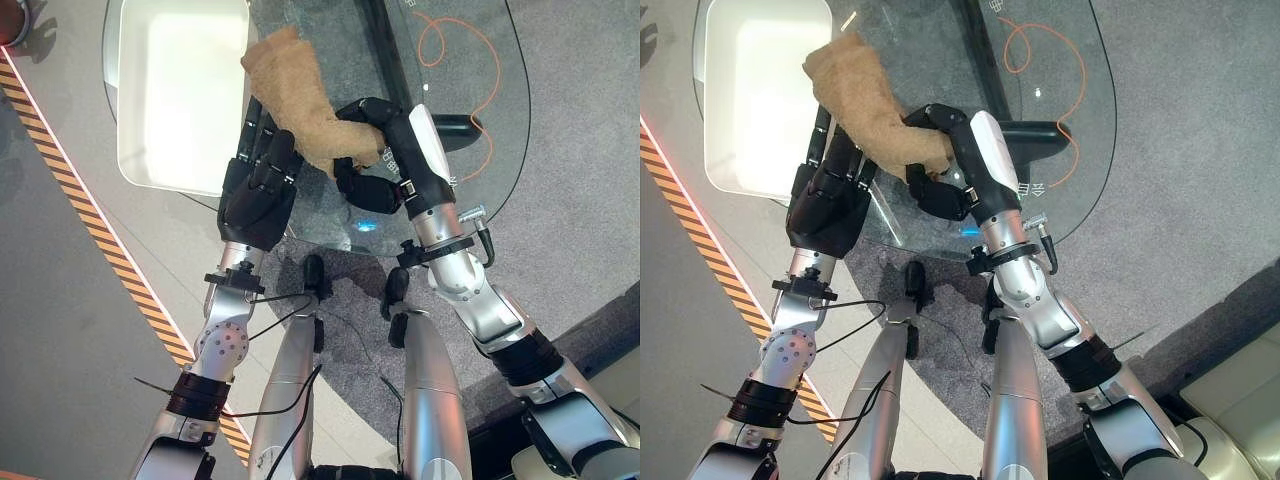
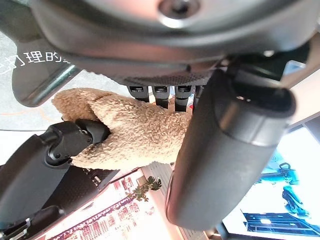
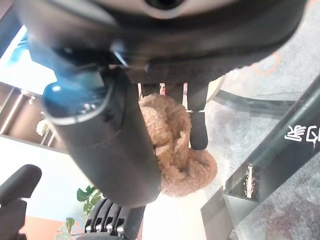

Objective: Wipe the table with a cloth and put it in the basket.

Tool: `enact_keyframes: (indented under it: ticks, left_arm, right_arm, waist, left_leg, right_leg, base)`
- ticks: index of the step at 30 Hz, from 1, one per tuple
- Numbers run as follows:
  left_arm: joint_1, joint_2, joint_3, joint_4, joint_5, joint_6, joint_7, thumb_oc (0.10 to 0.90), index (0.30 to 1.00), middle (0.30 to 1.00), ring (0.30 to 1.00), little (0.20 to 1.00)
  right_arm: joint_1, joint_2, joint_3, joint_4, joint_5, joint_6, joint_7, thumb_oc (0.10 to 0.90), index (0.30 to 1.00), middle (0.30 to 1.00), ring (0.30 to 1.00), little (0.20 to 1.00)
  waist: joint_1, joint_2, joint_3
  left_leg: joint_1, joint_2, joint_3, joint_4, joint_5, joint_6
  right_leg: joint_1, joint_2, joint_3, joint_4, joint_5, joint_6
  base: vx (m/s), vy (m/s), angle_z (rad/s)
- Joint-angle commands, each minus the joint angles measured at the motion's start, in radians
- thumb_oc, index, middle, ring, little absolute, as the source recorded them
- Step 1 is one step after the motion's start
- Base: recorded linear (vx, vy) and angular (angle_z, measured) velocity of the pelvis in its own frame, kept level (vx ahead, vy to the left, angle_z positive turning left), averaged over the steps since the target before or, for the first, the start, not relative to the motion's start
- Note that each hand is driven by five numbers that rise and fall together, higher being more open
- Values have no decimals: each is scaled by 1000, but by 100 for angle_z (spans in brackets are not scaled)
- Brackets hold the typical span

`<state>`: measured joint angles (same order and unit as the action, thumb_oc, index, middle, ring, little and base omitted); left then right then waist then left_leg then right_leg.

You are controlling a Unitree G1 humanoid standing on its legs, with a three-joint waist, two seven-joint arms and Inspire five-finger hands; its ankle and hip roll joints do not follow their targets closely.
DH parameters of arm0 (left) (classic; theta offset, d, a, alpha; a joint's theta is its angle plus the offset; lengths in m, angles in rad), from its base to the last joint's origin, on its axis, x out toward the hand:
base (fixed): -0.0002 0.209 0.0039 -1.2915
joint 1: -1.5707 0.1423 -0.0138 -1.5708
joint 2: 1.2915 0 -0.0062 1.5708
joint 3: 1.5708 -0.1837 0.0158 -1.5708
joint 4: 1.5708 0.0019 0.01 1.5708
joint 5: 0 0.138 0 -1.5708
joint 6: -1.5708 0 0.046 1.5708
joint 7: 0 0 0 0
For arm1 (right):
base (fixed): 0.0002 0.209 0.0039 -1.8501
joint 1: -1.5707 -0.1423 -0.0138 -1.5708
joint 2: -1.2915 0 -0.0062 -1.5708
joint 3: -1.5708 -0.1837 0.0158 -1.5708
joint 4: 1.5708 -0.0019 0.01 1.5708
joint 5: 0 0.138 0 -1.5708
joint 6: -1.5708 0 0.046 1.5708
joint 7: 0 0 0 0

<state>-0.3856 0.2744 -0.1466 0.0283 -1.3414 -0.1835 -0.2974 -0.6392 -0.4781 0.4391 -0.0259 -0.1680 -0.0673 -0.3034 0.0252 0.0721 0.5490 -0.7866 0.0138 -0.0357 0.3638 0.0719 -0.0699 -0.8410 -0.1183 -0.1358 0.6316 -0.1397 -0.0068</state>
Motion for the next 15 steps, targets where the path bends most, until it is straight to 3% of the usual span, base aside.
enact_keyframes:
  ticks: [1,15]
  left_arm:
    - [-92,-35,56,-237,-34,-96,-138,800,900,900,900,900]
    - [-95,-59,92,-248,-61,-130,-109,800,900,900,900,900]
  right_arm:
    - [-104,-5,20,-164,-69,-85,18,100,300,300,300,200]
    - [-114,-13,32,-159,-118,-81,74,100,300,300,300,200]
  waist:
    - [17,-8,-29]
    - [23,-12,-29]
  left_leg:
    - [39,-81,71,38,-90,65]
    - [34,-84,67,45,-93,62]
  right_leg:
    - [41,59,-22,-102,28,18]
    - [37,60,-27,-90,20,16]
  base:
    - [0,0,0]
    - [0,0,0]
